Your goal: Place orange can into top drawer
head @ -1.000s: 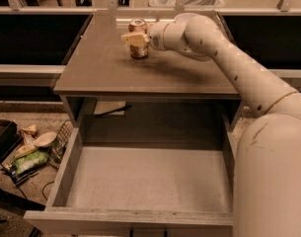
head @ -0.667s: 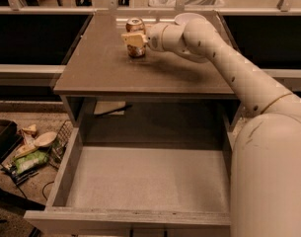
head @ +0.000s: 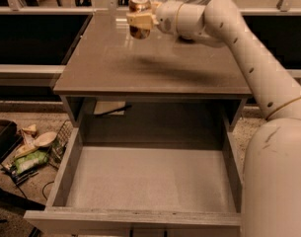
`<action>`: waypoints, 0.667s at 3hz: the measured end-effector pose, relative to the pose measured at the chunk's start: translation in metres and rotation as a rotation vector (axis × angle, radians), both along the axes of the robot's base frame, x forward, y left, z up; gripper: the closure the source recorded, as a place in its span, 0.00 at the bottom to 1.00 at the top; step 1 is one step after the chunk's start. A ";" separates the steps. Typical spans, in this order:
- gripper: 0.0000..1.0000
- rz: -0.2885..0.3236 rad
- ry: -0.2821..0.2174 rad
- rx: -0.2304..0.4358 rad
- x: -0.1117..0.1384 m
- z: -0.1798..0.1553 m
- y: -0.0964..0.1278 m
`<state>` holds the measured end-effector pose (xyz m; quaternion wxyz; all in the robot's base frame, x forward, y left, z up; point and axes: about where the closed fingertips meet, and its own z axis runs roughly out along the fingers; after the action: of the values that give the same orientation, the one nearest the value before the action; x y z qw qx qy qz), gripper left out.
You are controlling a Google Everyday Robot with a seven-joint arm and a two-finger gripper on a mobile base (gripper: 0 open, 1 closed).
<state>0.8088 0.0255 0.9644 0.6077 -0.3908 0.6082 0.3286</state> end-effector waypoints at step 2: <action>1.00 0.199 0.025 0.008 -0.087 0.038 -0.020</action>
Offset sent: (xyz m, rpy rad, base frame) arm -0.1514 -0.0201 -0.0061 -0.0283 0.2181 0.3288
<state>0.7218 0.0051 1.0021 0.5661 -0.4426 0.5726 0.3947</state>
